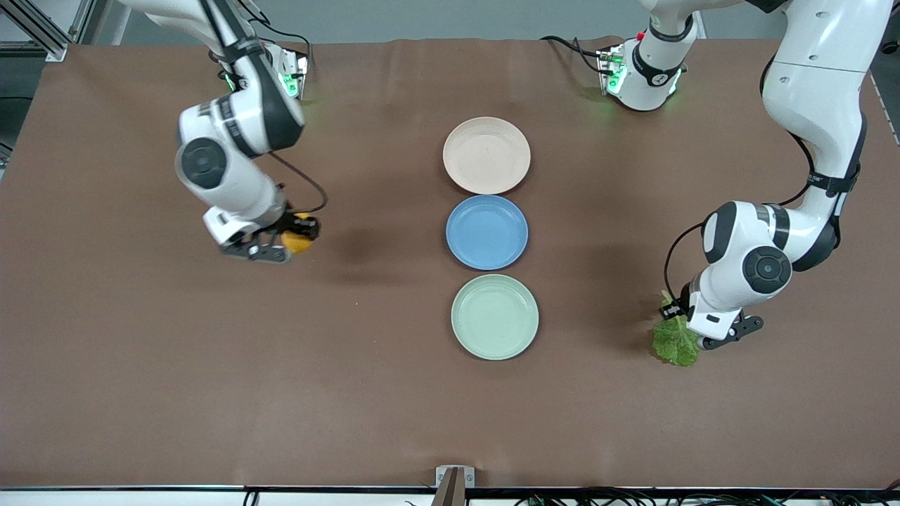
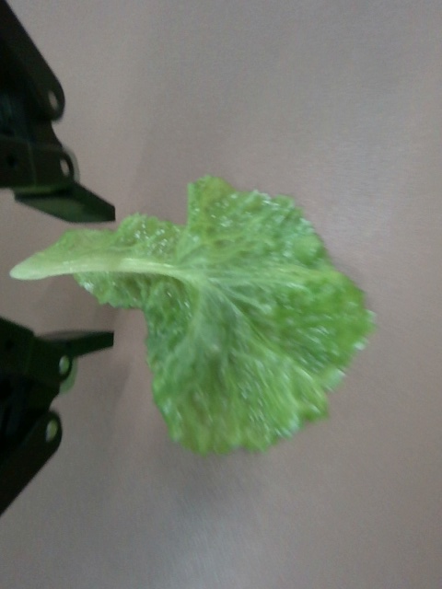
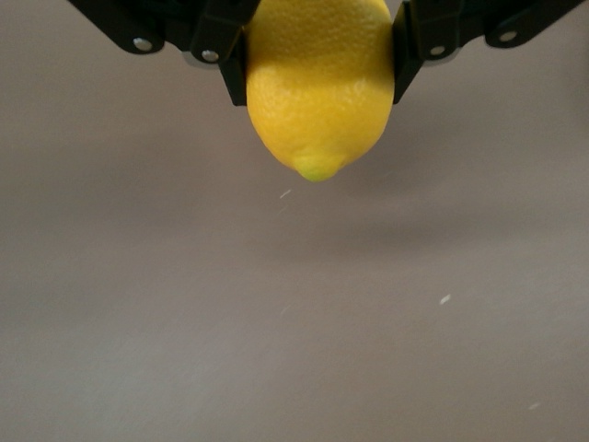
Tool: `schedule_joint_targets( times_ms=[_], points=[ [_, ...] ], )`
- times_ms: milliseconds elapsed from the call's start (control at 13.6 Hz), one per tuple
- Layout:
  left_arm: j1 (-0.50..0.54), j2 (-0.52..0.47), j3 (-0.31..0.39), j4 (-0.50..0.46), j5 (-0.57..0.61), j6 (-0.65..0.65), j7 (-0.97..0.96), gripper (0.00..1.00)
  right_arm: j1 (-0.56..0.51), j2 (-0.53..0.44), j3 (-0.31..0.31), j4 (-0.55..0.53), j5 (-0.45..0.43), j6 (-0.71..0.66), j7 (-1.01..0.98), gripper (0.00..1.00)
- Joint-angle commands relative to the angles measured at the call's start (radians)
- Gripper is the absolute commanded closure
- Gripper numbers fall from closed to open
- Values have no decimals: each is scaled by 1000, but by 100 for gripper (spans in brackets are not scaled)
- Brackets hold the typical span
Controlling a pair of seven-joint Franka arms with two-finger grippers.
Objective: Pick lemon and lettuce from plates
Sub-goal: 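Carry the lettuce off with the left gripper while the right gripper carries the lemon, then lower and release the lettuce and lemon onto the table with both grippers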
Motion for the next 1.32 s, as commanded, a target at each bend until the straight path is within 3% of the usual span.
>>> schedule_joint_targets(
  times_ms=[0,147,294,514,808,1102,1249],
  points=[
    [-7,-69,-14,74,22,-132,-11,0,-131,-6,24,-62,-5,84,-198,98],
    [8,-94,-63,173,22,-271,19,0,-193,41,24,-80,-5,142,-297,98],
    [5,-135,-63,215,24,-318,79,0,-243,89,25,-80,-3,172,-387,98],
    [16,-204,-63,218,13,-321,194,0,-288,158,25,-80,-3,233,-475,98],
    [23,-321,-62,220,0,-417,303,0,-305,213,25,-74,-2,290,-512,98],
    [66,-460,-60,227,-148,-525,426,0,-316,241,25,-57,0,310,-539,97],
    [69,-522,-56,234,-152,-627,458,0,-316,250,25,-54,0,314,-539,93]
  ],
)
